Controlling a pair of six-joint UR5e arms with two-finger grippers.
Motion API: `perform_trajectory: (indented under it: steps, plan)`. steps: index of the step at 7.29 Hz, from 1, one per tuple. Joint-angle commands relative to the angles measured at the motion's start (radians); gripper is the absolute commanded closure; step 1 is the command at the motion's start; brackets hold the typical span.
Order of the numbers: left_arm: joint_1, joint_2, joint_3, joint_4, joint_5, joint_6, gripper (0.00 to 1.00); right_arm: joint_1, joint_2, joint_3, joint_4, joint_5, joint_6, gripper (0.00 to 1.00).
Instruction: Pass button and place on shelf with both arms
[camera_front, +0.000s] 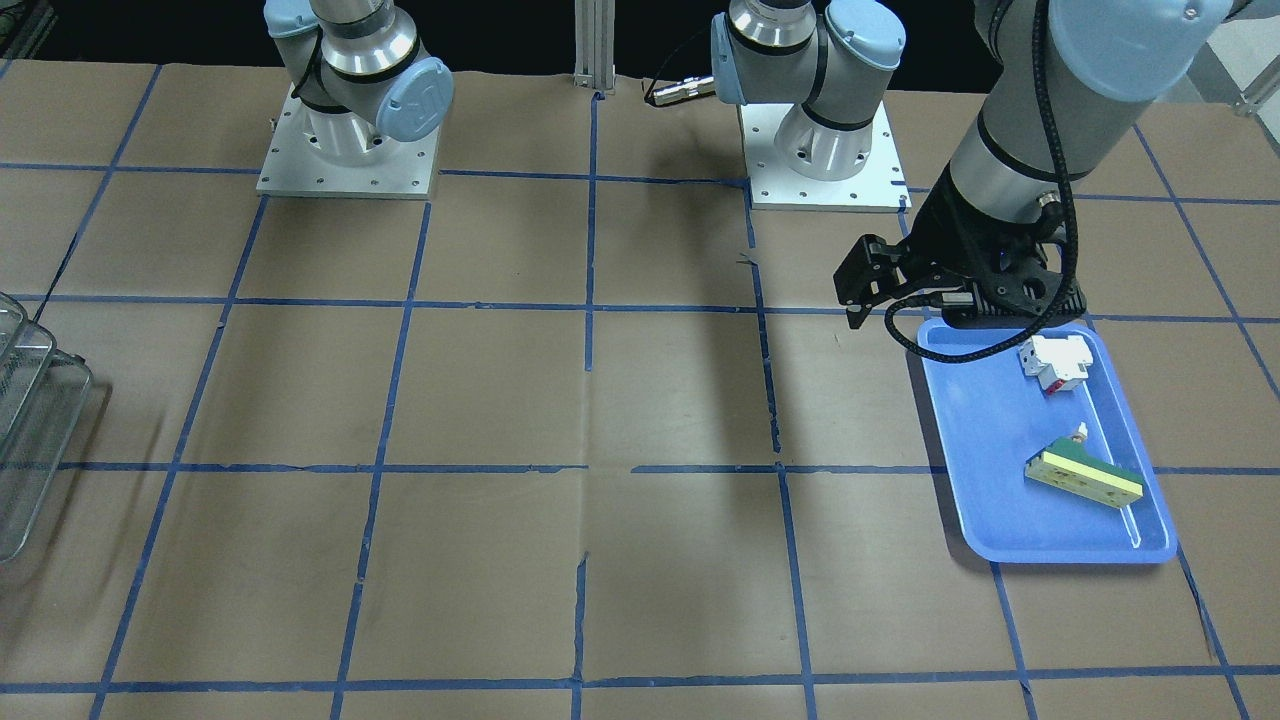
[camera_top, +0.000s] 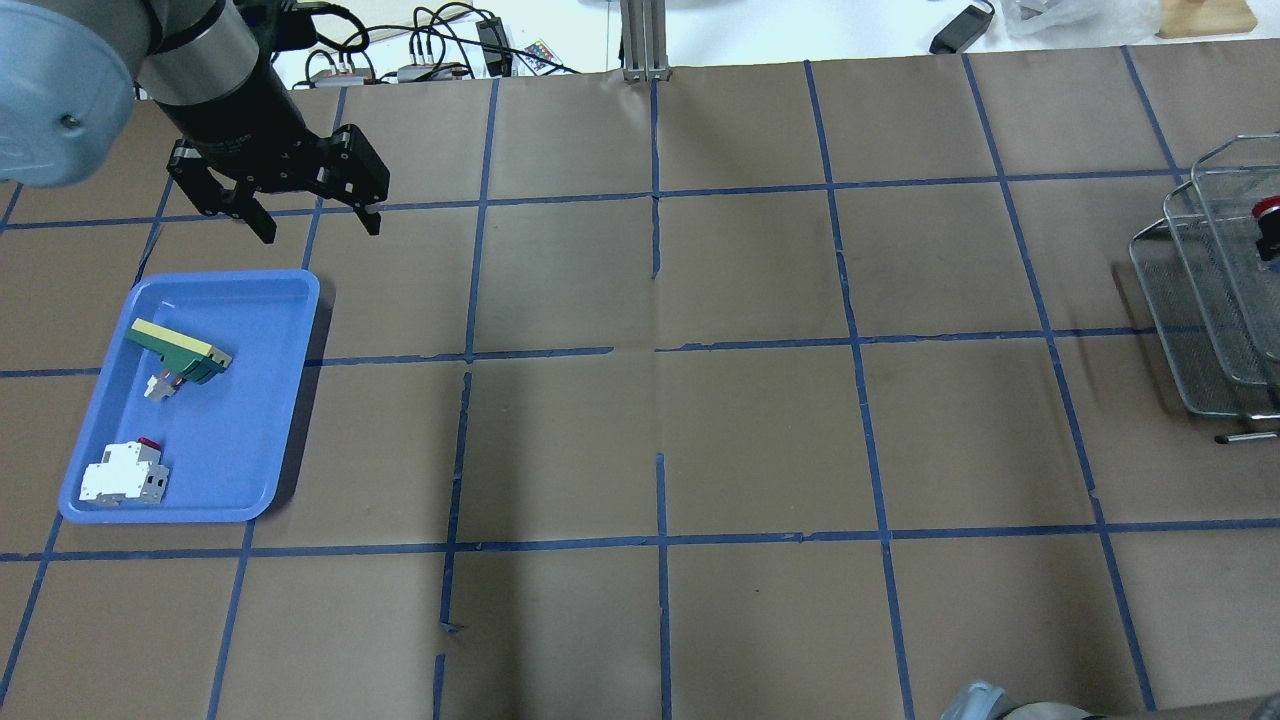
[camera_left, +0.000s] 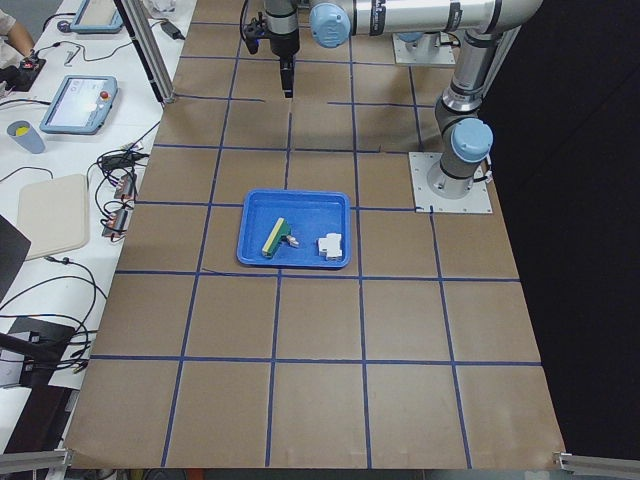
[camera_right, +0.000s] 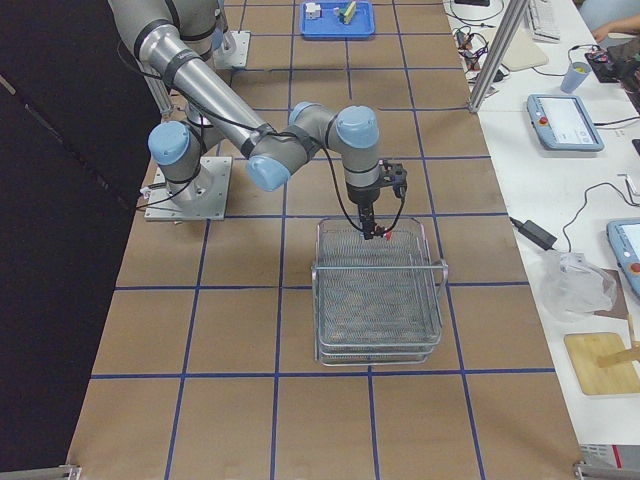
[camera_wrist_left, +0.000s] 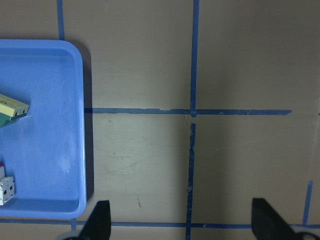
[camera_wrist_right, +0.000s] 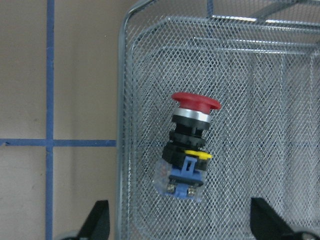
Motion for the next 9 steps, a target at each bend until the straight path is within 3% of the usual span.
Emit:
perform_trajectory:
  steps: [1, 4, 7, 9]
  plan:
    - [-0.004, 0.001, 0.001, 0.001, -0.001, 0.004, 0.0, 0.086, -0.153, 0.002, 0.23, 0.004, 0.16, 0.0]
    - [-0.004, -0.001, 0.001, 0.001, -0.001, 0.007, 0.0, 0.369, -0.306, 0.002, 0.45, 0.006, 0.449, 0.0]
    - [-0.006, -0.002, 0.001, 0.001, -0.001, 0.007, 0.0, 0.69, -0.315, -0.008, 0.484, 0.022, 0.817, 0.0]
    - [-0.006, -0.001, 0.001, 0.001, -0.001, 0.007, 0.0, 0.74, -0.314, -0.051, 0.524, 0.064, 0.834, 0.0]
